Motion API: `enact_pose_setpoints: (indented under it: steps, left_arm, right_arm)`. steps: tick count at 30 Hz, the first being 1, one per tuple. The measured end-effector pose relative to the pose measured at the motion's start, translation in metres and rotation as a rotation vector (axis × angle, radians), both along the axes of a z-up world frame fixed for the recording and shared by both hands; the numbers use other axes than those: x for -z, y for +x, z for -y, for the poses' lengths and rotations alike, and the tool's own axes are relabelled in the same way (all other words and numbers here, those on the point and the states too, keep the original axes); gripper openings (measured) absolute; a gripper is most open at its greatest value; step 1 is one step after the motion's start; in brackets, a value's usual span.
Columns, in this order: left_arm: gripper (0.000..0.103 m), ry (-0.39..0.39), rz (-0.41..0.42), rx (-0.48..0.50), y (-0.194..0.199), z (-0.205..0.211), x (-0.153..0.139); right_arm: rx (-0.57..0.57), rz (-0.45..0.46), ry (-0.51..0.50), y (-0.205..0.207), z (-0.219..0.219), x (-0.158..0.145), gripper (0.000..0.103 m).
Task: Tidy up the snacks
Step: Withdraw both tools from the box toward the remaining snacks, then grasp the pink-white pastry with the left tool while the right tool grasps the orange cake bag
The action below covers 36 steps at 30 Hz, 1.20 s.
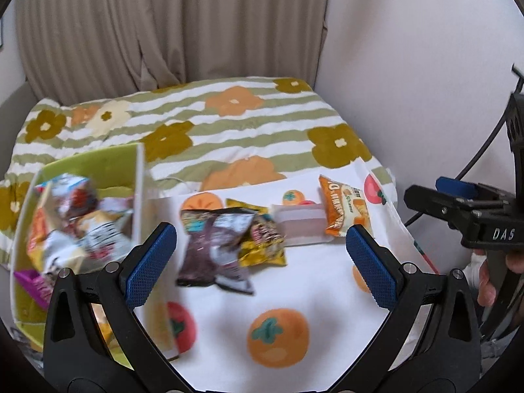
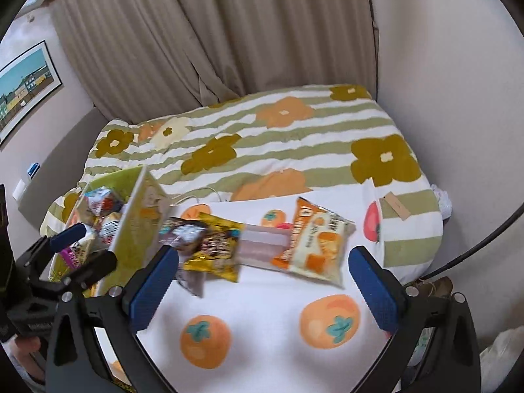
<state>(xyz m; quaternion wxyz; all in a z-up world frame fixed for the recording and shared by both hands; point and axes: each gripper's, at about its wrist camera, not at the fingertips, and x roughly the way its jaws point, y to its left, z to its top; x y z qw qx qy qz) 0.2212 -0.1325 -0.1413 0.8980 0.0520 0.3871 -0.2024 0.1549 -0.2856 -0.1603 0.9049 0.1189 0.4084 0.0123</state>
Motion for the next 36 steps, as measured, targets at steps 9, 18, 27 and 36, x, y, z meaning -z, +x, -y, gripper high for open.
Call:
enact_pose_setpoints:
  steps: [9,18,27,36]
  left_arm:
    - [0.103,0.169,-0.033,0.196,0.045,0.064,0.041]
    - [0.103,0.406,-0.123,0.618,0.087,0.124,0.088]
    - [0.102,0.449,-0.222,0.822,0.109,0.145,0.139]
    - [0.102,0.452,-0.254,0.883,0.114,0.151,0.159]
  right_arm:
    - [-0.044,-0.102,0.067,0.042,0.052,0.040,0.103]
    - [0.003,-0.215,0.140,0.078,0.069,0.082,0.103]
    - [0.030,-0.299,0.123,0.102,0.064,0.125,0.103]
    - [0.031,-0.346,0.151,0.116,0.066,0.151,0.093]
